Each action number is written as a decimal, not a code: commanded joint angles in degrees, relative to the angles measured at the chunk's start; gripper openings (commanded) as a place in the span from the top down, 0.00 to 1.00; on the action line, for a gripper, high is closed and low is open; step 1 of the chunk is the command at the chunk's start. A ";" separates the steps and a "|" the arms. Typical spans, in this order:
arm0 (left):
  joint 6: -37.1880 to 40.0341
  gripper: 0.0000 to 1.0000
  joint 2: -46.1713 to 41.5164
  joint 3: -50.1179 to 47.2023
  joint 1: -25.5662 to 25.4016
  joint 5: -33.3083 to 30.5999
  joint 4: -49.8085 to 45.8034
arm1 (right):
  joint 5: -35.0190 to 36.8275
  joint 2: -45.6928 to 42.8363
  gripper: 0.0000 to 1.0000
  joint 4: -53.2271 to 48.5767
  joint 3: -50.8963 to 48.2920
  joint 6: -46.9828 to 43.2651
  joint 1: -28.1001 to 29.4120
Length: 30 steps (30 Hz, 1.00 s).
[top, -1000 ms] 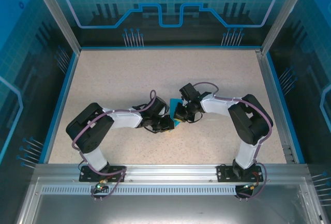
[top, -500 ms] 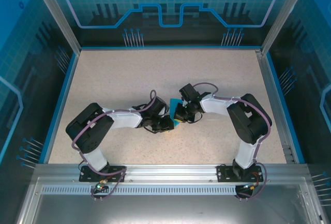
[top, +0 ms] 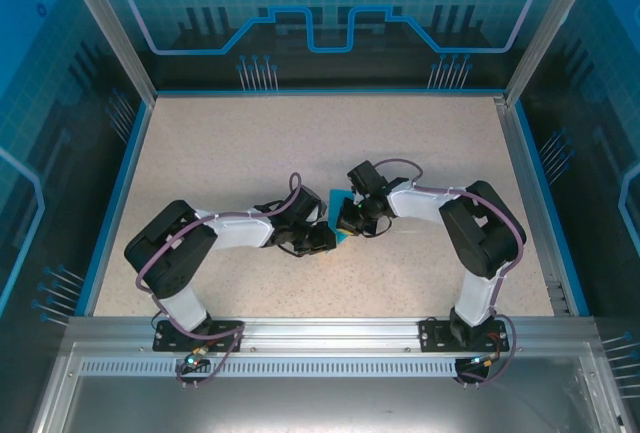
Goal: Fold a paper plane with a square sheet of paper (pick it up from the middle)
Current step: Third fold the triangle at the center of the table.
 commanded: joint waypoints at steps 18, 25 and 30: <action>1.39 0.85 1.91 0.22 -0.40 -3.30 -3.42 | 0.60 0.74 0.93 -0.64 0.47 -0.72 -0.61; 1.29 0.85 2.32 0.54 -0.37 -4.83 -5.32 | 0.27 0.84 0.92 -0.56 1.04 -1.13 -0.64; 1.11 0.86 2.48 0.55 -0.32 -5.37 -6.24 | -0.14 0.31 0.82 -0.56 2.24 -3.04 -0.67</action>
